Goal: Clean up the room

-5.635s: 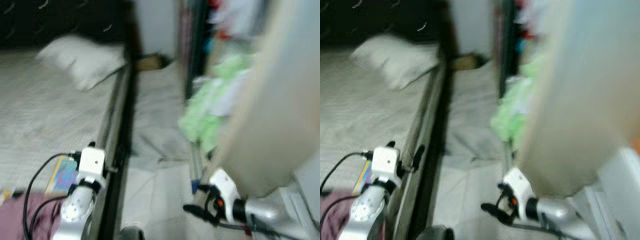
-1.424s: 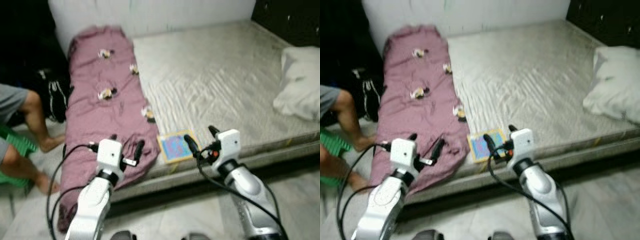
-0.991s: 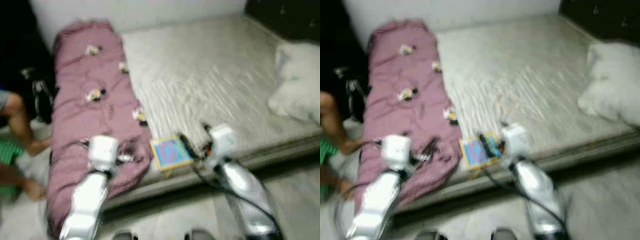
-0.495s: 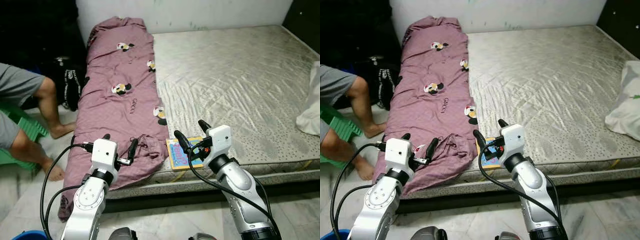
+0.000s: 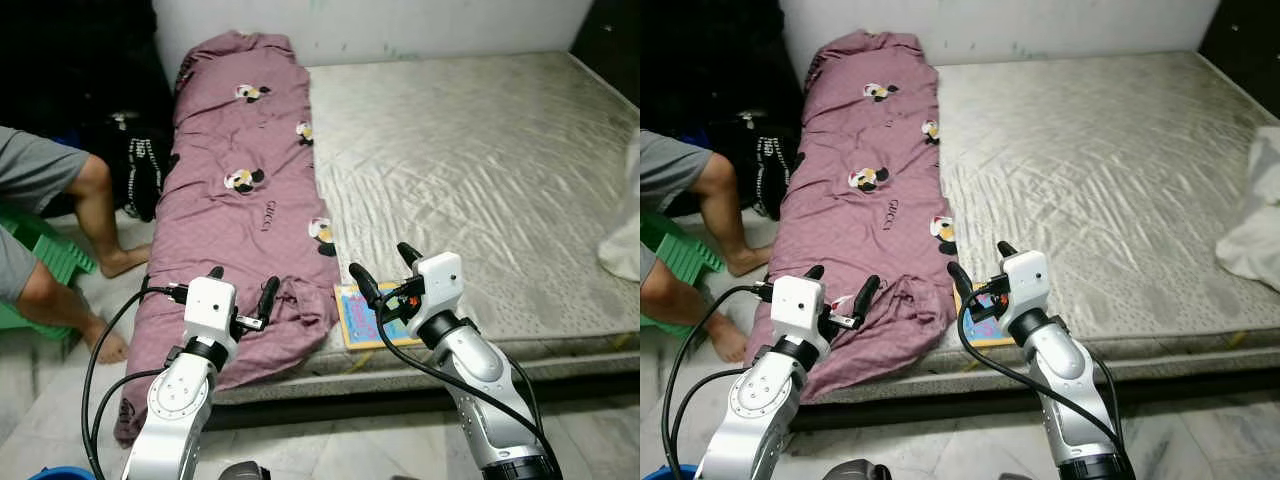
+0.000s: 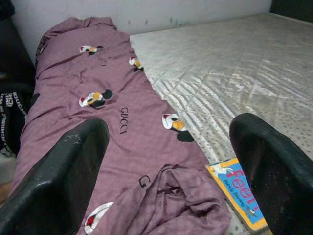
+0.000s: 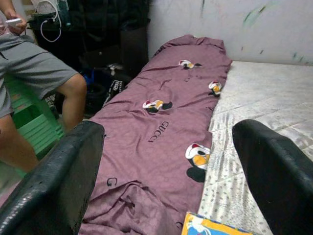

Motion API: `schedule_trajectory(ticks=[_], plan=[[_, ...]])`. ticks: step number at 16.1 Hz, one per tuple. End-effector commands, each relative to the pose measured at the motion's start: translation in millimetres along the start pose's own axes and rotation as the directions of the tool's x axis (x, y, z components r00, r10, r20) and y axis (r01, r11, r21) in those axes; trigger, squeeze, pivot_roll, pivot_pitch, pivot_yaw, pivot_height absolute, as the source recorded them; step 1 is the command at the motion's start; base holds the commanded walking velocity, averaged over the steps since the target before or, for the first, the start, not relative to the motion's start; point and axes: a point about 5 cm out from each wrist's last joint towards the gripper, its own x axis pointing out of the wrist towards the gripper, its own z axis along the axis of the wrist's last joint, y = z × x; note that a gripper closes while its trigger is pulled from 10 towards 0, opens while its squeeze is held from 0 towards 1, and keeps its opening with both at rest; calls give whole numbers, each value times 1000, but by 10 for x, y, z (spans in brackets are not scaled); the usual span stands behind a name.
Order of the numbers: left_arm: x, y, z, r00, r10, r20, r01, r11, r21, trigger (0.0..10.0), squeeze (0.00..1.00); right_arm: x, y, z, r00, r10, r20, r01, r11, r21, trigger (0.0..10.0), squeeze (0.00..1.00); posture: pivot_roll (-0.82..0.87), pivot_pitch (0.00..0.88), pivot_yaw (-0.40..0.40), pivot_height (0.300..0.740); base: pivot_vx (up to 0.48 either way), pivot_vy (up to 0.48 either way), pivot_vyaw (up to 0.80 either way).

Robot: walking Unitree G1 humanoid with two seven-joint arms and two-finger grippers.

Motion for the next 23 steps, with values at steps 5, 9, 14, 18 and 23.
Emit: schedule_trajectory(ticks=[5, 9, 14, 18, 23], plan=[[13, 2, 16, 1000, -10, 6, 10, 1000, 6, 10000, 0, 21, 8, 4, 1000, -7, 13, 7, 1000, -7, 10000, 0, -46, 43, 27, 740, 107, 0, 0], [39, 19, 17, 1000, 4, 7, -4, 1000, 8, 10000, 0, 64, 27, 24, 999, 37, 22, -36, 998, -60, 10000, 0, -32, 40, 29, 740, 0, 0, 0], [111, 96, 88, 998, 55, 21, -57, 996, 67, 10000, 0, 107, -31, 86, 1000, -7, 19, 10, 994, -109, 10000, 0, -7, 34, 54, 740, 0, 0, 0], [-34, 235, -38, 996, 85, -31, -82, 993, 89, 10000, 0, 10, -10, 84, 1000, -15, 24, 20, 982, -188, 10000, 0, -45, 0, 66, 740, 0, 0, 0], [4, 143, -59, 996, 89, -21, -88, 995, 54, 10000, 0, 9, -96, -13, 947, -314, 63, 317, 948, -40, 10000, 0, -45, 0, 43, 740, 0, 0, 320]])
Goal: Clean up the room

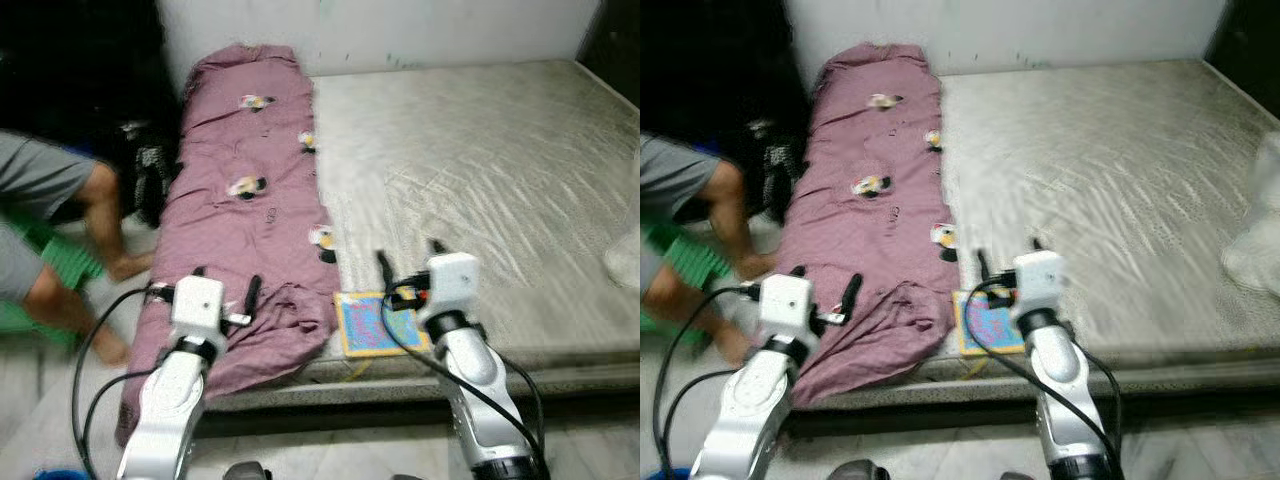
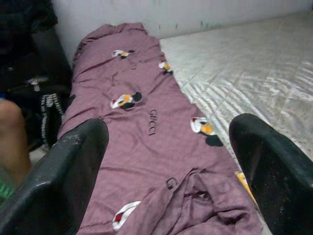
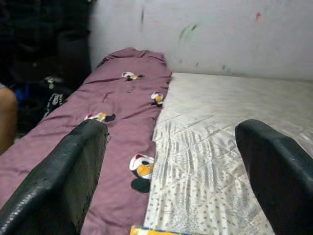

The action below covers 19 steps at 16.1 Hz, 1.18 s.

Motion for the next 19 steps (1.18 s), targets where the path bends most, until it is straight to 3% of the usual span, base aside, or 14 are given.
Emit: schedule_trajectory(ticks=[1, 3, 6, 8, 14, 19], plan=[[5, 19, -29, 1000, -9, -11, 9, 1000, 13, 10000, 0, -5, 46, 34, 1000, -12, 17, 11, 1000, 13, 10000, 0, -52, 0, 43, 740, 0, 0, 456], [63, 15, 16, 1000, -12, 7, 12, 1000, 18, 10000, 0, -10, 23, 46, 1000, -6, 24, 6, 1000, 8, 10000, 0, -49, 0, 40, 740, 0, 0, 0], [100, 32, 77, 999, 16, 32, -17, 1000, 20, 10000, 0, -96, -250, -13, 995, -96, 4, 96, 995, -20, 10000, 0, -41, 0, 42, 740, 0, 0, 0], [66, 31, 54, 1000, 14, 24, -15, 1000, 19, 10000, 0, -161, -312, -32, 991, -134, -6, 134, 991, -14, 10000, 0, -42, 0, 46, 740, 0, 0, 0], [66, 17, 72, 999, 0, 32, 0, 1000, 3, 10000, 0, -163, -222, -36, 994, -105, -4, 105, 994, 0, 10000, 0, -44, 11, 55, 740, 0, -86, 0], [40, 35, 56, 1000, 3, 26, -3, 1000, 4, 10000, 0, -182, -291, -55, 995, -98, -17, 98, 995, -17, 10000, 0, -41, 17, 49, 740, 0, -280, 0]])
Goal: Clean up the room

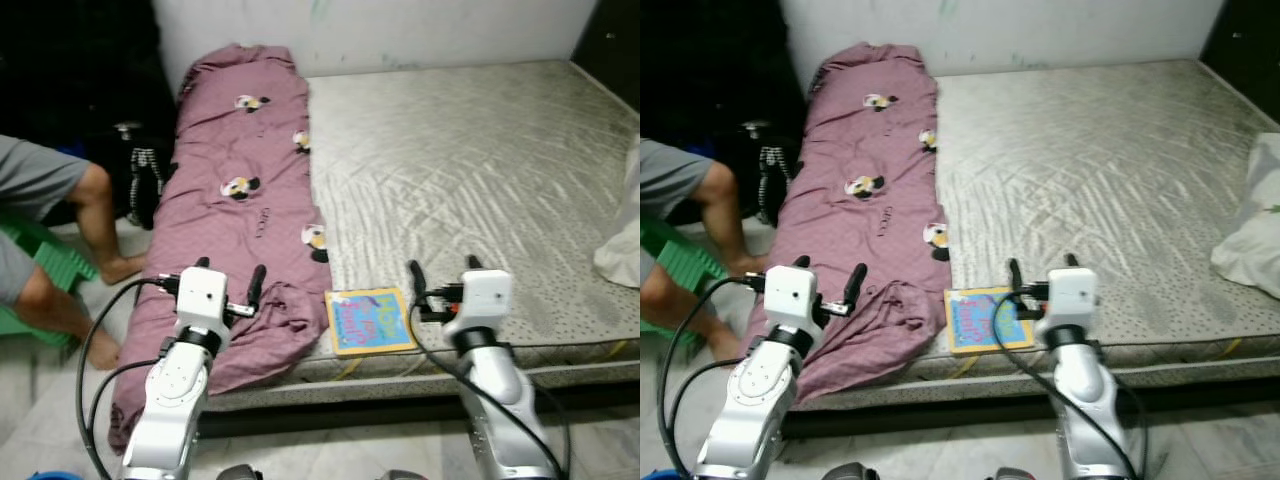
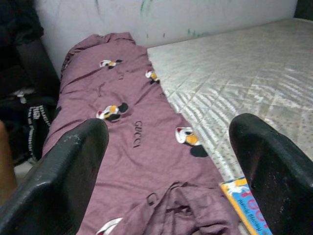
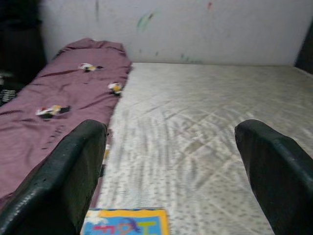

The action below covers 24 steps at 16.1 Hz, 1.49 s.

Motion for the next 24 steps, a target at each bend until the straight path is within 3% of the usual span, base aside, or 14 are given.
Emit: schedule_trajectory(ticks=[1, 7, 12, 15, 19, 24], plan=[[-19, 44, 12, 1000, 5, 4, -5, 1000, 9, 10000, 0, 33, 46, 56, 1000, 13, 23, -13, 1000, 14, 10000, 0, -41, 17, 49, 740, 0, -289, 0], [-5, 48, 32, 1000, 5, 12, -5, 1000, 11, 10000, 0, 40, -73, 57, 1000, 5, 9, -5, 1000, 0, 10000, 0, -54, 24, 48, 740, 0, -291, 0], [-5, 23, 39, 1000, 3, 13, -3, 1000, 4, 10000, 0, 58, -43, 69, 1000, 14, 10, -14, 1000, -2, 10000, 0, -54, 28, 44, 740, 0, -311, 0], [-4, 27, 40, 1000, 17, 23, -17, 1000, -11, 10000, 0, 67, -32, 70, 1000, 22, 9, -22, 1000, -1, 10000, 0, -56, 30, 41, 740, 0, 0, 0], [-12, -27, 76, 998, -43, 49, 45, 998, -48, 10000, 0, 71, -37, 77, 1000, 28, 9, -28, 1000, 0, 10000, 0, -59, 32, 38, 740, 0, 0, 0], [-12, 8, 77, 997, -51, 53, 54, 997, -48, 10000, 0, 104, -27, 100, 999, 37, 21, -37, 999, 2, 10000, 0, -54, 26, 36, 740, 304, 0, 0]])
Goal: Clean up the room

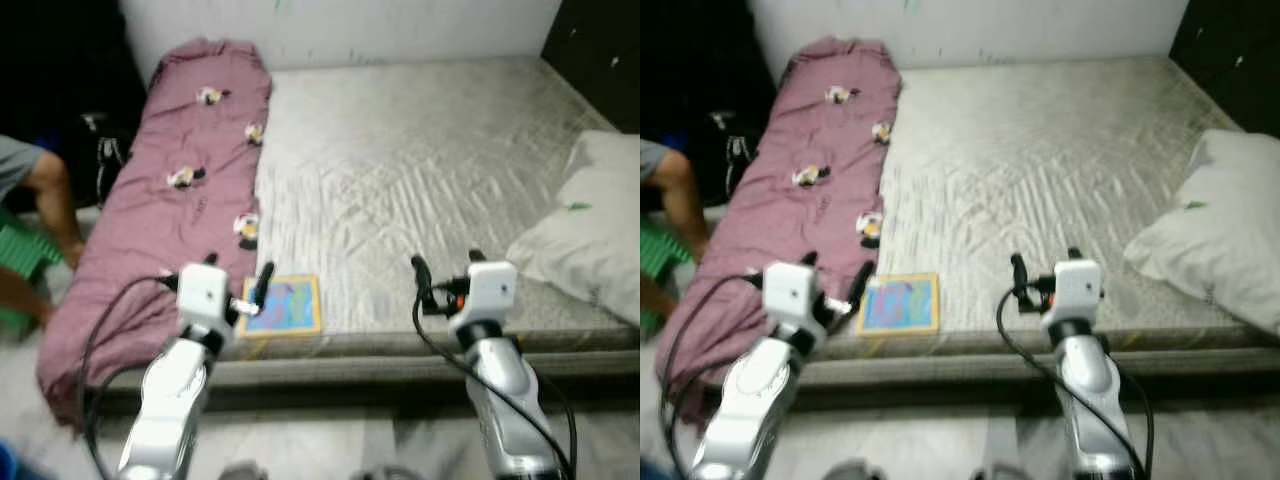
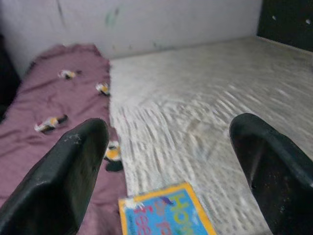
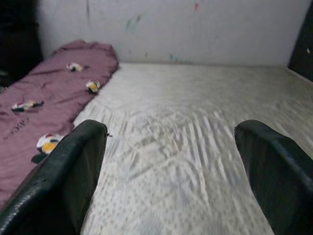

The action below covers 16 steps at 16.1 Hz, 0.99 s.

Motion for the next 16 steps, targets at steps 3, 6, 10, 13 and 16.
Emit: schedule_trajectory(ticks=[3, 6, 10, 13, 16], plan=[[8, -13, 16, 1000, -11, 9, 11, 1000, -7, 10000, 0, 54, 12, 59, 1000, 11, 23, -11, 1000, -1, 10000, 0, -52, 23, 36, 740, 344, 0, 0], [16, -20, 18, 1000, -14, 11, 14, 1000, -10, 10000, 0, 62, 12, 63, 1000, 10, 26, -10, 1000, -3, 10000, 0, -53, 21, 37, 740, 352, 0, 0], [37, -13, -1, 1000, 1, -3, 0, 1000, 13, 10000, 0, 75, 2, 50, 1000, 5, 22, -5, 1000, -10, 10000, 0, -54, 20, 40, 740, 221, 0, 0], [38, -8, -39, 999, 35, -25, -34, 999, 32, 10000, 0, 72, 3, 37, 1000, -5, 13, 5, 1000, 5, 10000, 0, -49, 20, 40, 740, 0, 0, 0], [36, -14, -37, 999, 33, -23, -32, 998, 48, 10000, 0, 87, -2, 52, 999, -29, 22, 28, 999, 28, 10000, 0, -44, 20, 47, 740, 0, 0, 0]])
